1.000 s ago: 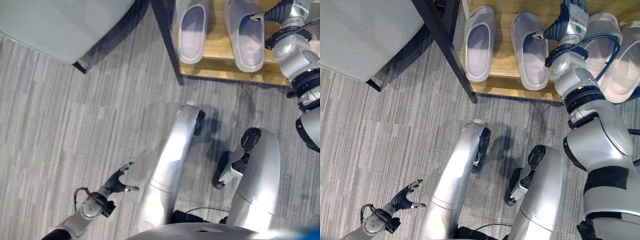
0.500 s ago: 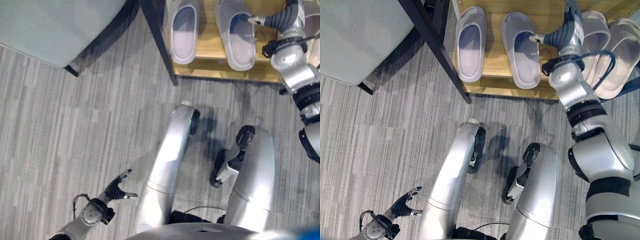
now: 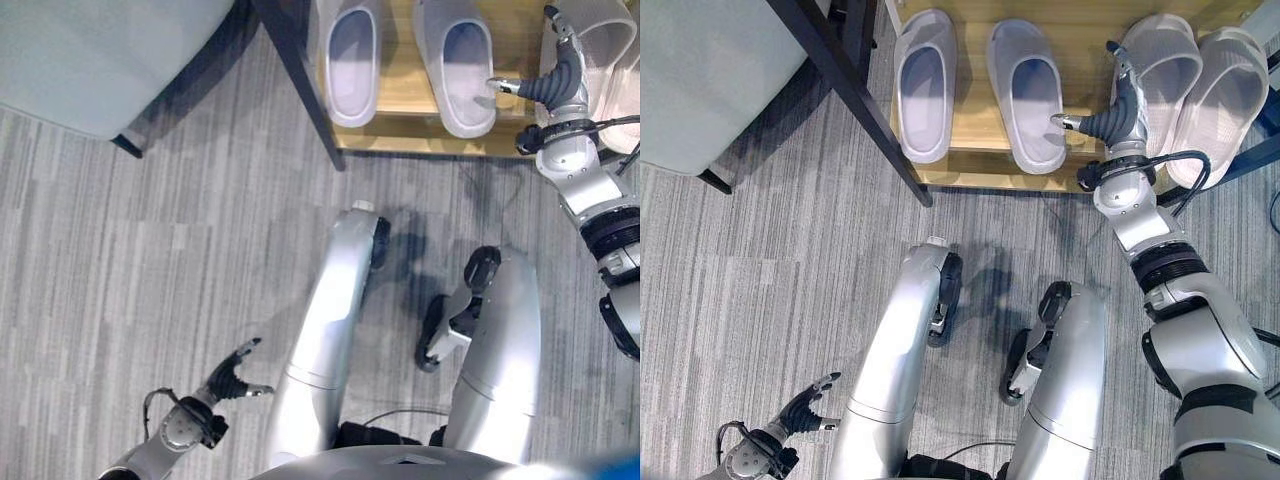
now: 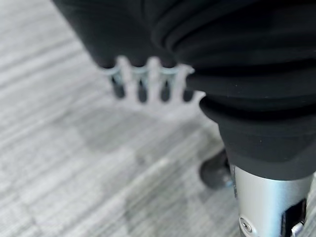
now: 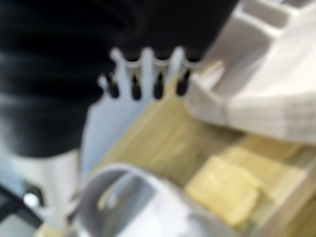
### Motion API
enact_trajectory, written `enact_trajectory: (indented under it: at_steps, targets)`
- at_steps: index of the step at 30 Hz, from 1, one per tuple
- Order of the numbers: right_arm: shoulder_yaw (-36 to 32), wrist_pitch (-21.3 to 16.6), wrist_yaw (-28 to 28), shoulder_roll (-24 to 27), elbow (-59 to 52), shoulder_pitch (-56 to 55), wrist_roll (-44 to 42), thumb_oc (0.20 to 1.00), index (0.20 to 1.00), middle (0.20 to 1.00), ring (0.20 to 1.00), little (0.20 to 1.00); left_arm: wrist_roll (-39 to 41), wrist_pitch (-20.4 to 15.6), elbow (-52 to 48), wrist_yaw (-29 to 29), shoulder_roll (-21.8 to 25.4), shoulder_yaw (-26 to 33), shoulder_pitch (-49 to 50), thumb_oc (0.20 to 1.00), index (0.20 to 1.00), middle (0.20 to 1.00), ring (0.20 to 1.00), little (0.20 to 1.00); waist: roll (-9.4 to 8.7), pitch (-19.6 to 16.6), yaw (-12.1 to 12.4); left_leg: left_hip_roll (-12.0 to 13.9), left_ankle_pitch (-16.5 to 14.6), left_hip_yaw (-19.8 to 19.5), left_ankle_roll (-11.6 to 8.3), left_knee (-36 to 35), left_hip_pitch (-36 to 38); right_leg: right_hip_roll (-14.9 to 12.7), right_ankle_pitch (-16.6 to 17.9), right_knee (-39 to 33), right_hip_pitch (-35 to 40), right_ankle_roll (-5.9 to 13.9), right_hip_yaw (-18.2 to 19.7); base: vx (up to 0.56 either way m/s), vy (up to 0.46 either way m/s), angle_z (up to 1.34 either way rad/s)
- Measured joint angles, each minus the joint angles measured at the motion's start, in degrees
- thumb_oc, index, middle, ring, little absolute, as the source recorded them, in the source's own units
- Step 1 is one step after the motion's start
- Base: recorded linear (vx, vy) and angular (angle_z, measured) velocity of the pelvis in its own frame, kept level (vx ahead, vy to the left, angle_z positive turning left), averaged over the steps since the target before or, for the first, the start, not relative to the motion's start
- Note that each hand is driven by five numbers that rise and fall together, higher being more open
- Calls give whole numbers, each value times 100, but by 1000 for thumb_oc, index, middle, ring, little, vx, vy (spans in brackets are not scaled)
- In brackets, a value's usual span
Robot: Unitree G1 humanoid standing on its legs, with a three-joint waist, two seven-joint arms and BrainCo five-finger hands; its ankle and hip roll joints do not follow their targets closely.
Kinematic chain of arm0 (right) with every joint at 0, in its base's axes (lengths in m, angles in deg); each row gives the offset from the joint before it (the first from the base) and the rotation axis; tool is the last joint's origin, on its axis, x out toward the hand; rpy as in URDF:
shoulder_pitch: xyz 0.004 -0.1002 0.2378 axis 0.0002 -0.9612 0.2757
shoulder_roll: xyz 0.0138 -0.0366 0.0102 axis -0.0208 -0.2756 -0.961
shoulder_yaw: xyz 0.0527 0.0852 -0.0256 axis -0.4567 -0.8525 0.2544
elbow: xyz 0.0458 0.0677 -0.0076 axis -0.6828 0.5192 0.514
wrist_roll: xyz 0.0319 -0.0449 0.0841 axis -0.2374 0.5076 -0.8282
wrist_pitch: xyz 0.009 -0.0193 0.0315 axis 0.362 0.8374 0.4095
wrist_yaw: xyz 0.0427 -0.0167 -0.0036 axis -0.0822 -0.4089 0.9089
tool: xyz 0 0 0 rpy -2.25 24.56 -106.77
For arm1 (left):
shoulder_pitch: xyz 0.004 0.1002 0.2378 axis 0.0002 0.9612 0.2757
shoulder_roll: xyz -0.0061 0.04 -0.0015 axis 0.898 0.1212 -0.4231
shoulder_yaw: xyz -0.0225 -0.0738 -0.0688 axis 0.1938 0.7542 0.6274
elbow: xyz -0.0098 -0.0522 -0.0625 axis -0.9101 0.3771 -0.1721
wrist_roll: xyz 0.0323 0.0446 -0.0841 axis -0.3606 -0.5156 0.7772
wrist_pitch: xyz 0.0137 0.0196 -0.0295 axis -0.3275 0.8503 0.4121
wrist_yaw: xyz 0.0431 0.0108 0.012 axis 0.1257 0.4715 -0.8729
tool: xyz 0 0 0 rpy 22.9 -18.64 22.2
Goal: Arrange the slippers neatly on the shoe rack.
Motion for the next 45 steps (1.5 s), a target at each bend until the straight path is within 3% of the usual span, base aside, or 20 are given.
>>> enact_trajectory:
  at_steps: [22,33,45]
  targets:
    - [-41,97,298,-330,-104,-766,449,1000,1000,1000,1000,1000,-61,78,-6,-116,-2,38,46,1000,1000,1000,1000,1000,-41,11,-6,10,0,3,-1,-1,-5,7,-1,6,-16,-1,3,0,0,0]
    - [-115,103,255,-735,-102,-678,422,1000,1000,1000,1000,1000,-112,106,17,-124,-2,29,46,1000,1000,1000,1000,1000,-43,8,8,44,-7,0,-12,-1,5,39,0,6,-23,-2,5,0,0,0]
    - [-68,162,214,-1459,760,98,185,1000,1000,1000,1000,1000,-173,160,388,-238,-117,-32,-11,1000,1000,1000,1000,1000,51,0,105,90,-16,0,-35,-9,46,61,-1,20,-20,-6,13,0,0,0]
